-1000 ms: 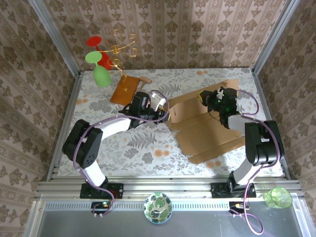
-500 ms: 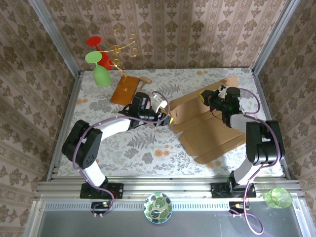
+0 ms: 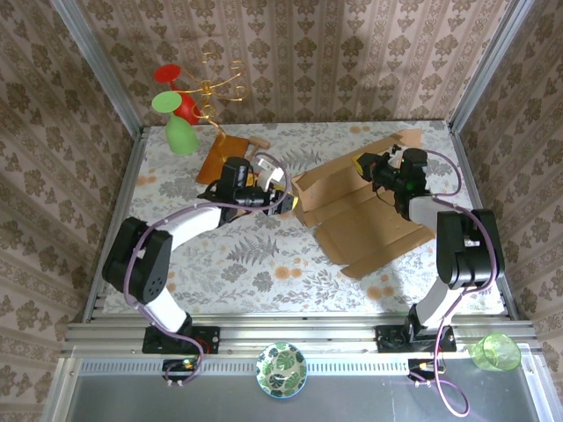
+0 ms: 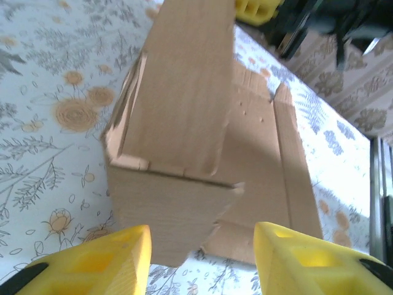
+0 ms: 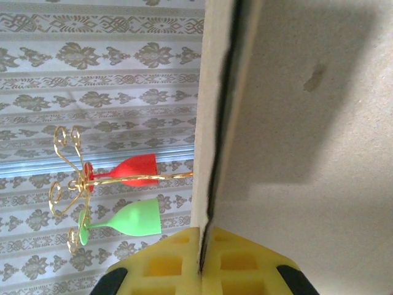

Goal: Fold the paper box

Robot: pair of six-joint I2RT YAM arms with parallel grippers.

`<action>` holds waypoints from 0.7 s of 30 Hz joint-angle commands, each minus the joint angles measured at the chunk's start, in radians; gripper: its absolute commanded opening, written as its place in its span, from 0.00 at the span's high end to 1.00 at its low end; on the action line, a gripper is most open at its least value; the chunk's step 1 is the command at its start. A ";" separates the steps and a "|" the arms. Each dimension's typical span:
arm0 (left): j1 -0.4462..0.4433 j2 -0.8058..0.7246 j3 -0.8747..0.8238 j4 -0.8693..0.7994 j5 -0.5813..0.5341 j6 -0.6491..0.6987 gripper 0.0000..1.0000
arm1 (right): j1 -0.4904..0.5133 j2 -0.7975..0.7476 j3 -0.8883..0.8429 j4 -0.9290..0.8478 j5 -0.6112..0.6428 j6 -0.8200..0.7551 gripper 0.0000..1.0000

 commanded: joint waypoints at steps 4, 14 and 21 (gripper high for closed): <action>-0.119 -0.164 0.170 -0.294 -0.369 0.070 0.50 | 0.015 0.032 0.022 0.055 0.051 0.025 1.00; -0.159 0.100 0.520 -0.632 -0.590 0.279 0.50 | 0.018 0.028 0.009 0.079 0.056 0.052 1.00; -0.152 0.189 0.592 -0.651 -0.509 0.348 0.53 | 0.017 0.015 -0.017 0.099 0.049 0.061 1.00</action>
